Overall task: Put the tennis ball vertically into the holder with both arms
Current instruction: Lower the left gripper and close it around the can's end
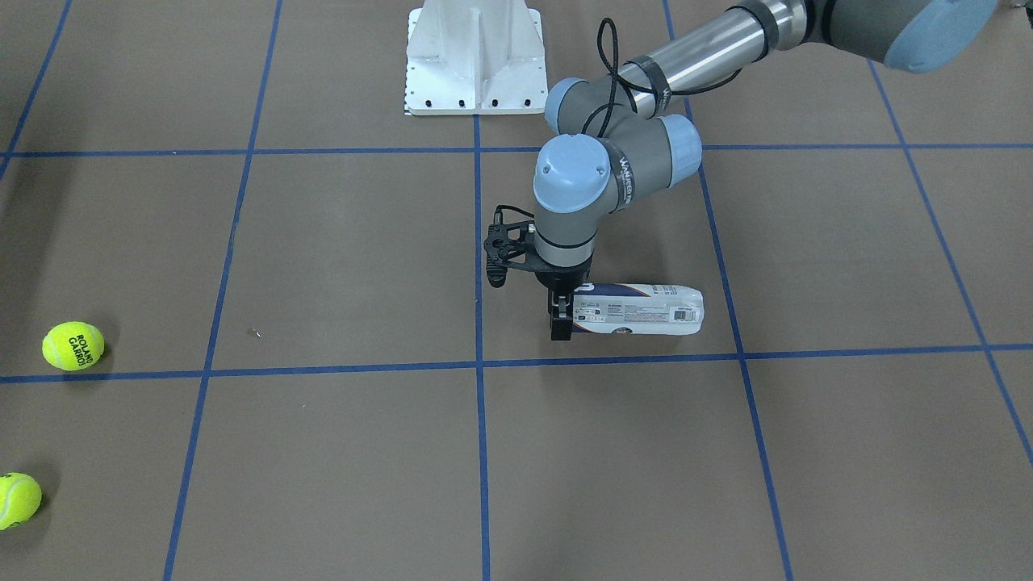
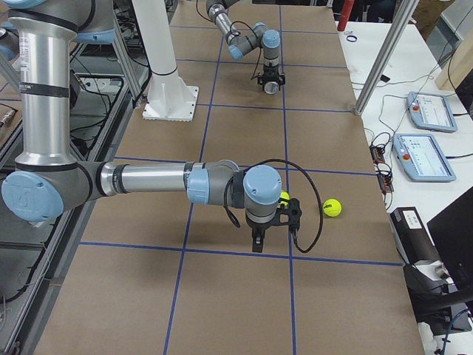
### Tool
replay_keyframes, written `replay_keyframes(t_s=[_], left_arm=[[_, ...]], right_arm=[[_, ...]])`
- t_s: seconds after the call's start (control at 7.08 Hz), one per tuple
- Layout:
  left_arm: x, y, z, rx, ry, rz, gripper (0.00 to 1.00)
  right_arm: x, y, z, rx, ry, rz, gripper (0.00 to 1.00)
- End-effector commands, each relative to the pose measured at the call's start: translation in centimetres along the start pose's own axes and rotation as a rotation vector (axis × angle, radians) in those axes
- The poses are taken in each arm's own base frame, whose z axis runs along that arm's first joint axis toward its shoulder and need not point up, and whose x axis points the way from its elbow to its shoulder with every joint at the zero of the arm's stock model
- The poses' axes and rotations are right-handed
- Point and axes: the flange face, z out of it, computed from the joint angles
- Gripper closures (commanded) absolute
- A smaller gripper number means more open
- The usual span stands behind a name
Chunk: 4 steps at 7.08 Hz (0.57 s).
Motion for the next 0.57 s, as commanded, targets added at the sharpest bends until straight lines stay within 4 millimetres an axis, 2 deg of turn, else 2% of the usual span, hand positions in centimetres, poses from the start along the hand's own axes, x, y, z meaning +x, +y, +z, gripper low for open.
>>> replay_keyframes(t_s=[0.0,0.42], left_arm=[[-0.04,0.01,-0.06,0.001,-0.001,0.001,0.07],[-0.45,0.23,-0.65,0.001,-0.01,-0.01,0.33]], right_arm=[[-0.01,-0.02,-0.01,0.0,0.0,0.0,0.01],[-0.01,-0.02,-0.01,0.0,0.0,0.0,0.01]])
